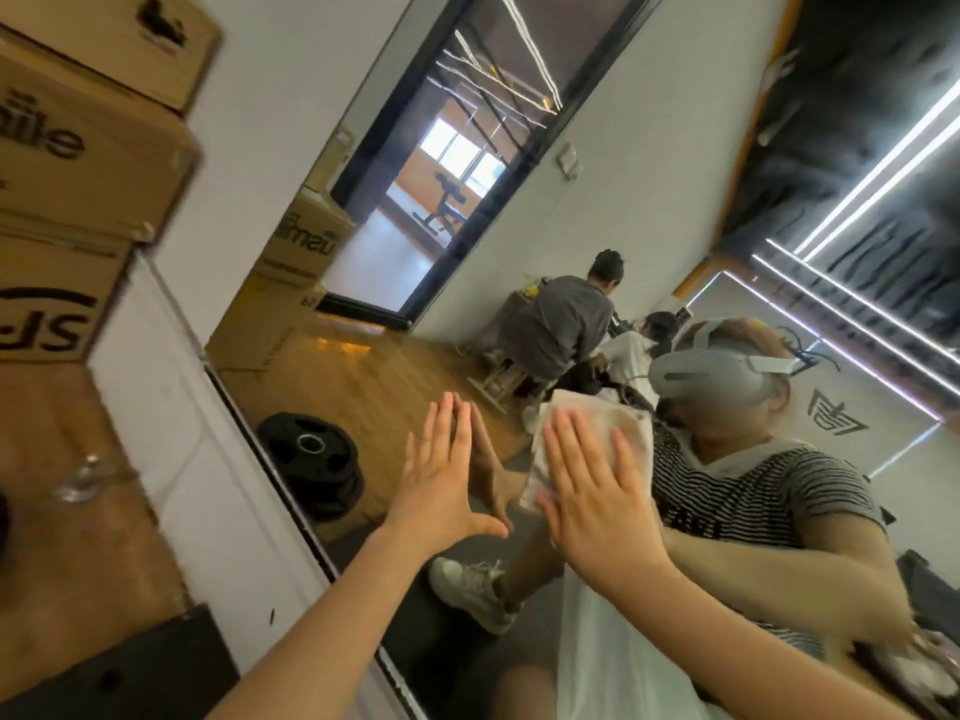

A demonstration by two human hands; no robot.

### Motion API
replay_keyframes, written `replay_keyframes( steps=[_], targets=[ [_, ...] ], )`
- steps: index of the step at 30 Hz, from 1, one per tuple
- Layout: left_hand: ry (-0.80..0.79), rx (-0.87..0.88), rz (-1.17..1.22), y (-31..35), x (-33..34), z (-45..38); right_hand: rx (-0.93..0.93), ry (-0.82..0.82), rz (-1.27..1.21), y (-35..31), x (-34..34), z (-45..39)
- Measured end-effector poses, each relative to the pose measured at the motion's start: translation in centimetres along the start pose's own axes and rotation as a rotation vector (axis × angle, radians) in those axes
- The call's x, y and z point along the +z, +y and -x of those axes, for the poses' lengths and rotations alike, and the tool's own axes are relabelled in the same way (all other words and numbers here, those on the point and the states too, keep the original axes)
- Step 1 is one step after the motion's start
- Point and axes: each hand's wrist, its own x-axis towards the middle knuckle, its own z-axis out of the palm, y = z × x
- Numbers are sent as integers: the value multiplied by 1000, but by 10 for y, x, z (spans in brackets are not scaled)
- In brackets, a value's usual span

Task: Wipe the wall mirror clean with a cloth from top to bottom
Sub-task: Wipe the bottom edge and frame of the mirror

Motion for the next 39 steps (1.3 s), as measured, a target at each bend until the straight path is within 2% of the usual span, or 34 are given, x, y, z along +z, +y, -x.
replay_keyframes(
  steps=[4, 7, 10, 16, 21, 23, 26, 30, 33, 37, 39],
  targets=[
    [32, -54, 50, -4, 3, 0, -69, -35, 97, -15, -10, -82],
    [33, -110, 64, -7, 5, 1, -25, -108, 112, -31, -14, -118],
    [31, -126, 87, -7, 6, 1, -32, -133, 106, -31, -12, -110],
    [20, -119, 111, -7, 4, 3, -44, 8, -20, -13, 0, -39],
    [-7, -124, 71, -10, 4, 2, -14, -126, -14, -12, -3, -27],
    [-13, -127, 66, -11, 5, 1, -28, -129, 25, -18, -10, -54],
    [-30, -127, 59, -13, 5, 1, -151, -107, 145, -31, -15, -118],
    [-10, -127, 62, -19, 0, 2, -159, -192, 135, -42, -22, -183],
    [-1, -101, 64, -20, -2, 3, -99, -181, 82, -40, -14, -166],
    [22, -105, 67, -26, -3, -2, -17, -31, 32, -34, -2, -120],
    [28, -120, 72, -32, -3, -5, -10, -20, 18, -33, -1, -111]
  ],
)
